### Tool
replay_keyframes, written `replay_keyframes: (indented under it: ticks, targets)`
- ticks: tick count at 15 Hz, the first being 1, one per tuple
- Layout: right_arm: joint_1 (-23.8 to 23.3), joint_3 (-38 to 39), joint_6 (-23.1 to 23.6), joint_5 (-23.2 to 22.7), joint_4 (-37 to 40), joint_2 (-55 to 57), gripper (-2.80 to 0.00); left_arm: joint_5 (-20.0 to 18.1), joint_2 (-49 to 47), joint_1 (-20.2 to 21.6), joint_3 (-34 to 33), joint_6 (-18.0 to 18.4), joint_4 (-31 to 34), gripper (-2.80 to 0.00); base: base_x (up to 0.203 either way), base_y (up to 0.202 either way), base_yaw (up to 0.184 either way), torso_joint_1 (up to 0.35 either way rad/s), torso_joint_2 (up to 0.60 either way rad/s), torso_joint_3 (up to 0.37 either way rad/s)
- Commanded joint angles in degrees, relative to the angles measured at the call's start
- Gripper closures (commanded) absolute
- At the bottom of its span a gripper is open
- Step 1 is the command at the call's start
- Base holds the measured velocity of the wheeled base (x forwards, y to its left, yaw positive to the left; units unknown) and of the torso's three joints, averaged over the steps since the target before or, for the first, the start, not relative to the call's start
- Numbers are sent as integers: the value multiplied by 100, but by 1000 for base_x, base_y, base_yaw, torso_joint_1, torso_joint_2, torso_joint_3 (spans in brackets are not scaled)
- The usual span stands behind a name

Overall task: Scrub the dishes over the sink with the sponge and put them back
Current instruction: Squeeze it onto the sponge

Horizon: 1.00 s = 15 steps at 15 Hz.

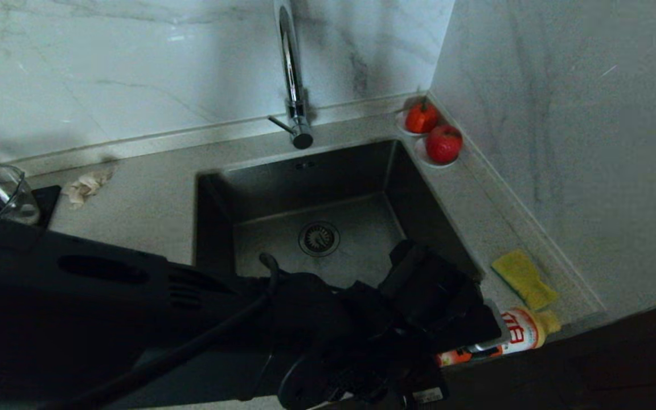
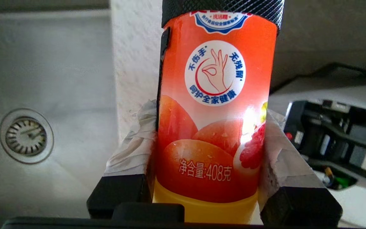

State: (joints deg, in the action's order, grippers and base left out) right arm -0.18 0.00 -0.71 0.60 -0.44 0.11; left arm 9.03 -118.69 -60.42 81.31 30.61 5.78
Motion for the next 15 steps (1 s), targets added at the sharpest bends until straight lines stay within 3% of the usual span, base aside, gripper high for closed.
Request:
replay_keyframes:
  ticks: [1, 15]
  targets:
    - [1, 0, 0, -1, 0, -2, 0, 11, -208, 59, 277, 15, 24, 0, 0, 0, 0, 0, 0, 0]
    - [1, 0, 0, -7, 0, -2, 0, 74, -656, 421, 1453, 33, 218, 0, 0, 0, 0, 0, 0, 0]
